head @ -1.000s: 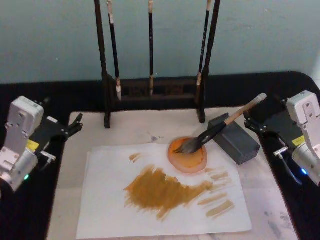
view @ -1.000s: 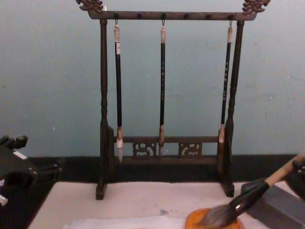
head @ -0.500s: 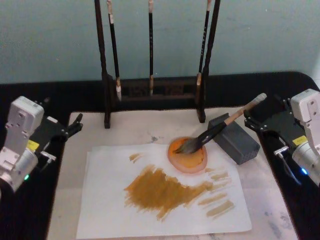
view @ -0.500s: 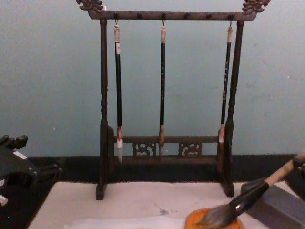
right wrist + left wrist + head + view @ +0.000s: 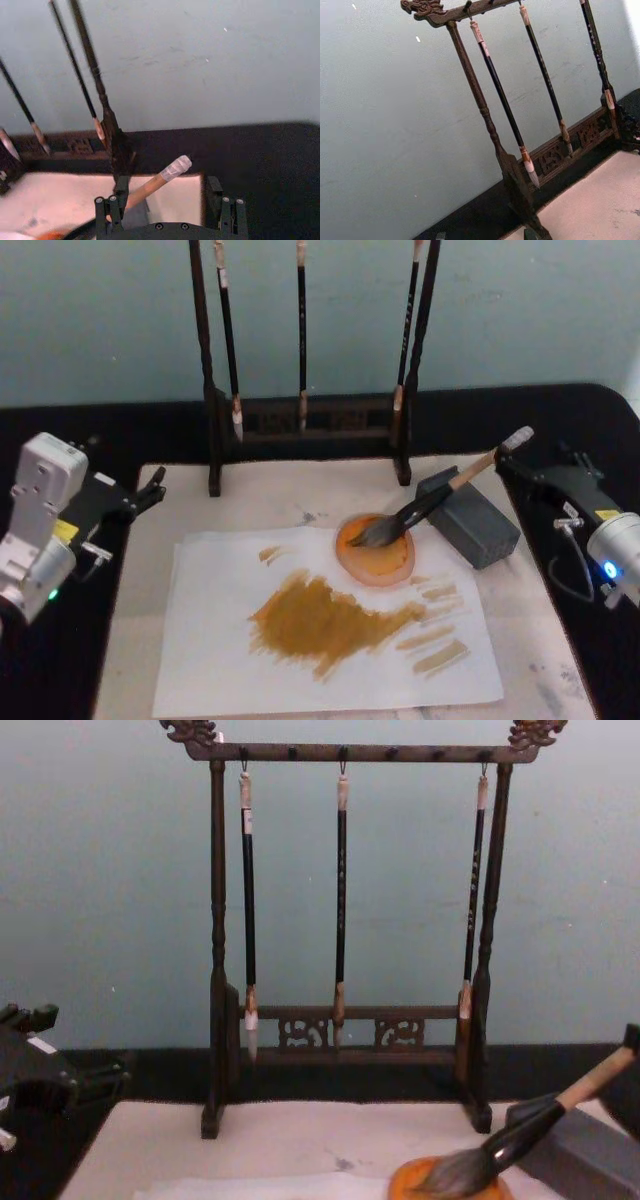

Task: Pick up the brush from the inkstone, write on the paper, then place the brush back to its original position.

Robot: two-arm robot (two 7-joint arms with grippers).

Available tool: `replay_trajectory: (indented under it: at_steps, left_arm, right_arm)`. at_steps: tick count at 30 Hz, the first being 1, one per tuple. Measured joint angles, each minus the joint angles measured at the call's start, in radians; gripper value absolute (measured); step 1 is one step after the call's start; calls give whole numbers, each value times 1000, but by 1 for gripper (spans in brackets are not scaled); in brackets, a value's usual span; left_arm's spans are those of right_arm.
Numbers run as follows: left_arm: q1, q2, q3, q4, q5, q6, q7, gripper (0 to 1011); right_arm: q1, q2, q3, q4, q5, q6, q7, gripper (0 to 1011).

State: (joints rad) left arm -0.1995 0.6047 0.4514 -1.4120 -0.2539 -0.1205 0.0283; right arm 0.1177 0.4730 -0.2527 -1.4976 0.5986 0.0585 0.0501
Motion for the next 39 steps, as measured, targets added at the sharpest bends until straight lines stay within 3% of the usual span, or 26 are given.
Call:
replay_trajectory:
  at_steps: [3, 5, 6, 8, 16, 27, 39]
  left_arm:
    - [0, 0, 0, 0, 0, 0, 0, 1010]
    - [0, 0, 0, 0, 0, 0, 0, 1010]
    - [0, 0, 0, 0, 0, 0, 0, 1010]
    - [0, 0, 0, 0, 0, 0, 0, 1010]
    - [0, 0, 0, 0, 0, 0, 0, 1010]
    - [0, 0, 0, 0, 0, 0, 0, 1010]
    - [0, 0, 0, 0, 0, 0, 0, 1010]
  right_arm:
    - [-12, -44, 51, -17, 102, 67, 10, 1000]
    - [-16, -72, 77, -25, 156, 104, 15, 1000]
    - [-16, -72, 77, -25, 156, 104, 15, 1000]
    - [-18, -102, 104, -29, 220, 151, 14, 1000]
    - [-2, -150, 129, -13, 338, 211, -10, 1000]
    - [23, -202, 140, 20, 450, 237, -40, 1000]
    - [82, -219, 131, 111, 511, 235, -52, 1000]
